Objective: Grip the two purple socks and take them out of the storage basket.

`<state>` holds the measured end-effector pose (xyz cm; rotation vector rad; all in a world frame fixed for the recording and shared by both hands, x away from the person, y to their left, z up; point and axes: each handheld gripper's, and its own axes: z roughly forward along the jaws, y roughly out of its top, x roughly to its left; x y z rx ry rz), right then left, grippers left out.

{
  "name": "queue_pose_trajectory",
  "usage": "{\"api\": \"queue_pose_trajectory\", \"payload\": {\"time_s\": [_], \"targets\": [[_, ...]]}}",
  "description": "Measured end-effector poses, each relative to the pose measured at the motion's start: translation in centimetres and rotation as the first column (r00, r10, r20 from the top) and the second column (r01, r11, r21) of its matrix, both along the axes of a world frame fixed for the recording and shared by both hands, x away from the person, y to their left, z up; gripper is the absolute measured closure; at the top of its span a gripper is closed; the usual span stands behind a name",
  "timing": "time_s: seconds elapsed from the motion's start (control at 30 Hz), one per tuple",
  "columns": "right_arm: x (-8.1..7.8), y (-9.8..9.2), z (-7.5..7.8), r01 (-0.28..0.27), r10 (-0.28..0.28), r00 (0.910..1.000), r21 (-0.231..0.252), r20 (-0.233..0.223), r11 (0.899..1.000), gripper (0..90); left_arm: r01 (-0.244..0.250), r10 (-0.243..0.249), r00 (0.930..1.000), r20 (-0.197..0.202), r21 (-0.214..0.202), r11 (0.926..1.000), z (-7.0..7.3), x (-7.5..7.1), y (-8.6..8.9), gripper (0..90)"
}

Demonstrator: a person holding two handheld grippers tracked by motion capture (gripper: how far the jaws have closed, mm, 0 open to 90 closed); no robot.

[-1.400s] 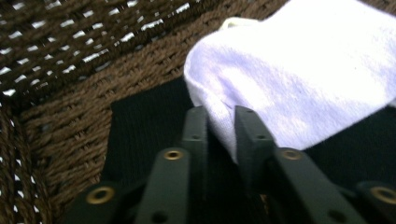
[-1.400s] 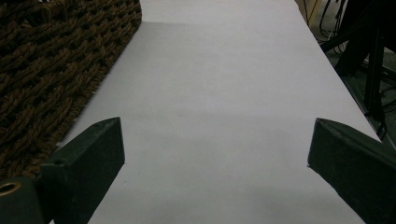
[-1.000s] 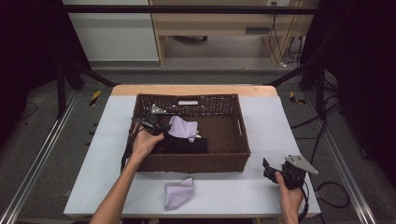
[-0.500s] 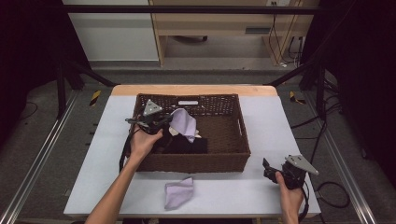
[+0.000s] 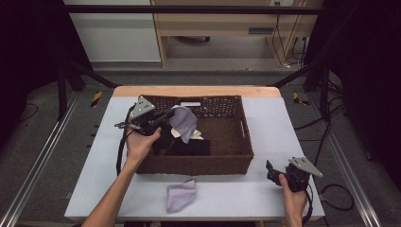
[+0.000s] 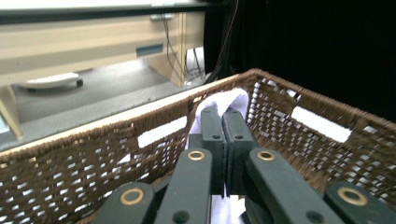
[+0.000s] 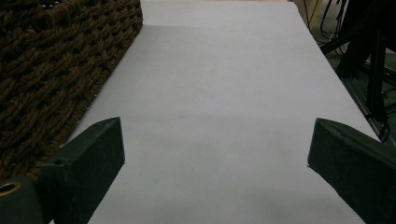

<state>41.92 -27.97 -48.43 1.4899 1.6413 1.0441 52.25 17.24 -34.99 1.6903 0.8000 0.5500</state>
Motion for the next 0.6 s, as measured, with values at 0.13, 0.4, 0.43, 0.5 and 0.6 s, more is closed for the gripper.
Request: {"api": "queue_pose_trajectory", "payload": {"time_s": [0.13, 0.4, 0.43, 0.5, 0.6], "targets": [[0.0, 0.0, 0.0, 0.002, -0.002, 1.0000, 0.000, 0.000, 1.000, 4.2, 0.010, -0.009, 0.9996, 0.028, -0.037, 0.9993, 1.3, -0.8, 0.2, 88.5], [0.0, 0.0, 0.0, 0.001, -0.001, 1.0000, -0.001, 0.000, 1.000, 4.3, 0.050, -0.041, 0.9952, 0.088, -0.097, 0.9941, 3.8, -2.8, 0.5, 88.6], [0.0, 0.0, 0.0, 0.001, -0.001, 1.0000, -0.001, 0.000, 1.000, 4.3, 0.050, -0.041, 0.9952, 0.088, -0.097, 0.9941, 3.8, -2.8, 0.5, 88.5], [0.0, 0.0, 0.0, 0.002, -0.002, 1.0000, -0.001, 0.000, 1.000, 4.3, 0.065, -0.054, 0.9931, 0.104, -0.105, 0.9923, 4.3, -3.3, 0.4, 88.5], [0.0, 0.0, 0.0, 0.002, -0.002, 1.0000, -0.001, 0.000, 1.000, 4.3, 0.088, -0.072, 0.9879, 0.138, -0.117, 0.9892, 5.3, -4.3, 0.3, 88.6]]}}
